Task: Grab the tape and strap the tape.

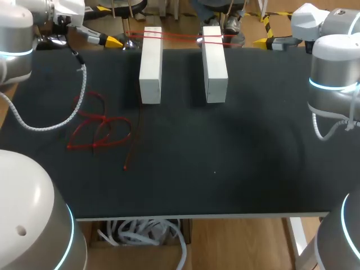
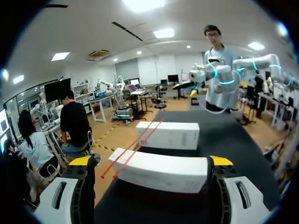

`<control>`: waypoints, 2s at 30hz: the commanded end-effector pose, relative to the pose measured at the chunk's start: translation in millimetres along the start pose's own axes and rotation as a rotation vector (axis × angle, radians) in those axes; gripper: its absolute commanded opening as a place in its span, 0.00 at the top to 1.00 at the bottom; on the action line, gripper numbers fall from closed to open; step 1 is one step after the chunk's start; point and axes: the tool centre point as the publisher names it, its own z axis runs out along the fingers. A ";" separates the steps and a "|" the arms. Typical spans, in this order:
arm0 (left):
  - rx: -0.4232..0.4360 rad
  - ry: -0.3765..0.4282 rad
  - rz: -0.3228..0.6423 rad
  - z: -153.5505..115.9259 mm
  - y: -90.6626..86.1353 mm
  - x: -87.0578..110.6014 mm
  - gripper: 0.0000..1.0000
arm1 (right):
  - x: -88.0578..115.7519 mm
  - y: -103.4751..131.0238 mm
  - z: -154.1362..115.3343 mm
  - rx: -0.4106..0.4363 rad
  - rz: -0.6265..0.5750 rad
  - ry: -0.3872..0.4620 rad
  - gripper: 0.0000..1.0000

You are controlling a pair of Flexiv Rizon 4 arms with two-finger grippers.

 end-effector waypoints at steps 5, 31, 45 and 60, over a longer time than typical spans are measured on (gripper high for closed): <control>0.040 0.061 0.042 15.7 13.8 -31.3 0.00 | -0.9 0.3 -0.7 0.002 0.000 0.004 0.00; 0.132 0.215 0.104 54.3 53.6 -72.3 0.58 | -0.9 0.3 -0.7 0.002 0.000 0.004 0.00; 0.165 0.241 0.109 69.6 64.2 -78.2 0.71 | -0.9 0.3 -0.7 0.002 0.000 0.004 0.00; 0.183 0.266 0.101 80.0 69.7 -81.9 0.80 | -0.9 0.3 -0.7 0.002 0.000 0.004 0.00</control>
